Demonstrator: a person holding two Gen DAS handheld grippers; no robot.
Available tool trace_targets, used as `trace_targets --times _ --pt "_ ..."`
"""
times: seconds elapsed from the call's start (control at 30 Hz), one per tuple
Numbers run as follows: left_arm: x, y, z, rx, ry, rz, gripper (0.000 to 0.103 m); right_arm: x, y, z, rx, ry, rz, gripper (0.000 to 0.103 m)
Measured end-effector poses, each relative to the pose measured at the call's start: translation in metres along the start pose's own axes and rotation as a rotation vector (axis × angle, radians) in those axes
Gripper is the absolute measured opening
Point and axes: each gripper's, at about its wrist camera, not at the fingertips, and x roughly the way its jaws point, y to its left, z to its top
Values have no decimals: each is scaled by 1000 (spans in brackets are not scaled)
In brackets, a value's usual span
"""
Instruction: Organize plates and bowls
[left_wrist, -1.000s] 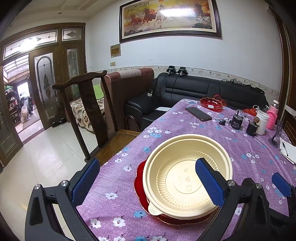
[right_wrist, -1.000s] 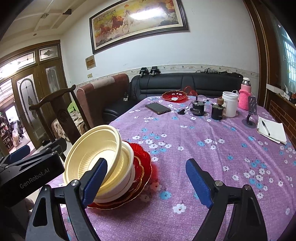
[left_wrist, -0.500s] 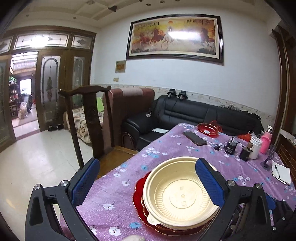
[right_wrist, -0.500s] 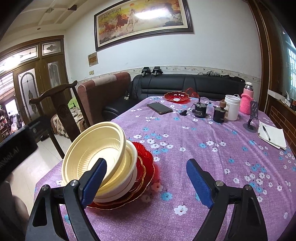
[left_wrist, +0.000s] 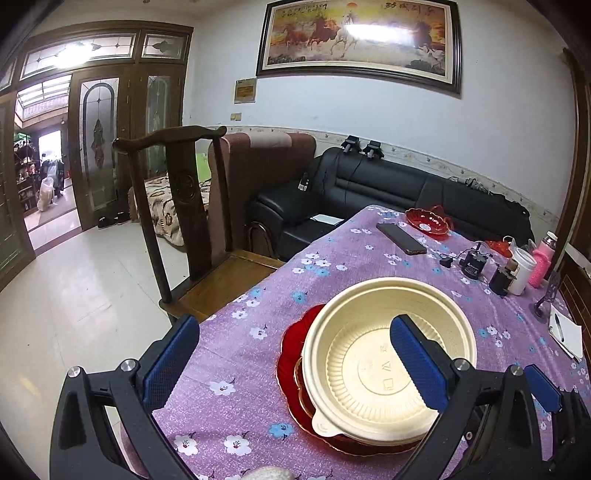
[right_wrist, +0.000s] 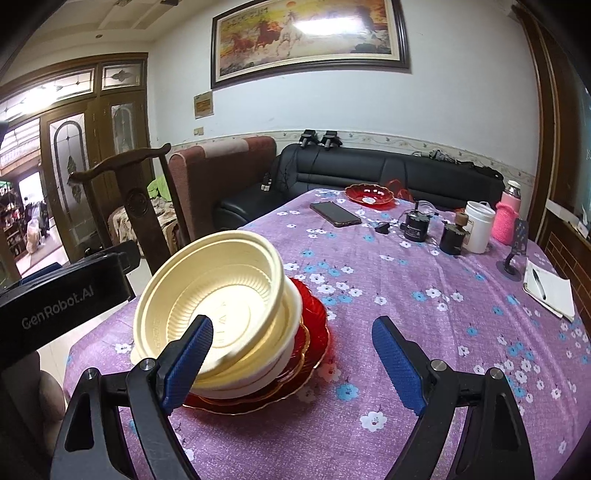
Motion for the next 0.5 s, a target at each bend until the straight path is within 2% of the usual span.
trace_targets --times 0.5 --pt "6 7 0 -24 32 -36 103 6 14 2 -48 20 0 91"
